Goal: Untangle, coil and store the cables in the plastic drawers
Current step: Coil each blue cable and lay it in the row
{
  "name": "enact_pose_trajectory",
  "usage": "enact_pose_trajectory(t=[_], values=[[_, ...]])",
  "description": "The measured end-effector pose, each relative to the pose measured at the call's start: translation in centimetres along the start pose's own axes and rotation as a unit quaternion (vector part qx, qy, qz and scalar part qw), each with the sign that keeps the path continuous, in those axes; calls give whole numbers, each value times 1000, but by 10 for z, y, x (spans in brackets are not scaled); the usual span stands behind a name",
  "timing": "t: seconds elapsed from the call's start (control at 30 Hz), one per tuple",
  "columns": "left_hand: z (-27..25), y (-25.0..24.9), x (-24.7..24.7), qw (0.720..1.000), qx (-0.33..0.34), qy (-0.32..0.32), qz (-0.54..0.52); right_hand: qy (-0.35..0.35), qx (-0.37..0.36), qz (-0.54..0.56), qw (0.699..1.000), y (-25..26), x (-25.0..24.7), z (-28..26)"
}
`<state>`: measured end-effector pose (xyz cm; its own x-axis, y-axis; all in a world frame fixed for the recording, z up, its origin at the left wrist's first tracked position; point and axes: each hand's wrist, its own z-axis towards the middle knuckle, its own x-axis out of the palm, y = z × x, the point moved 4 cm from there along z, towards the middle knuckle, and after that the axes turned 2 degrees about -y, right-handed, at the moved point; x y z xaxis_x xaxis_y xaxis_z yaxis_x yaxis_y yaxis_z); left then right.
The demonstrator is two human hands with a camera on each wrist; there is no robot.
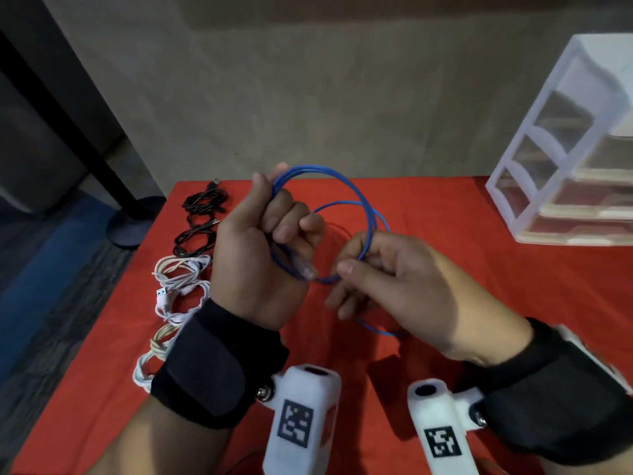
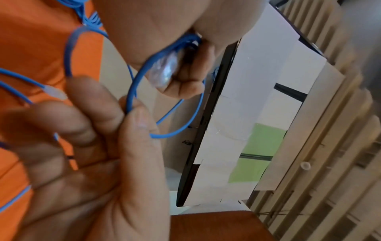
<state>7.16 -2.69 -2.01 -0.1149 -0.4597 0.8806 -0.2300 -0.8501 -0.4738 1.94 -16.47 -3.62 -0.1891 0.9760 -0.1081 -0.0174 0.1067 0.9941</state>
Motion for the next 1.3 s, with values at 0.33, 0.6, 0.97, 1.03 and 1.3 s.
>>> enact_pose_trajectory(t=[0.33,0.6,0.97,1.03,1.3], values=[[-2,11,-3,967,-58,-16,249,-121,-110,-179,970,8,-50,5],[-3,-1,-4,947,-84,14,310,-20,-51,-98,994,19,-47,0],[-4,-13,-9,911,-107,18,398,-143,-85,22,986,44,-96,-4],[-2,-11,-8,932,-105,1,347,-117,-69,39,990,41,-87,-5],[3,8,-22,969,-98,-63,220,-109,-90,167,976,19,-26,4]])
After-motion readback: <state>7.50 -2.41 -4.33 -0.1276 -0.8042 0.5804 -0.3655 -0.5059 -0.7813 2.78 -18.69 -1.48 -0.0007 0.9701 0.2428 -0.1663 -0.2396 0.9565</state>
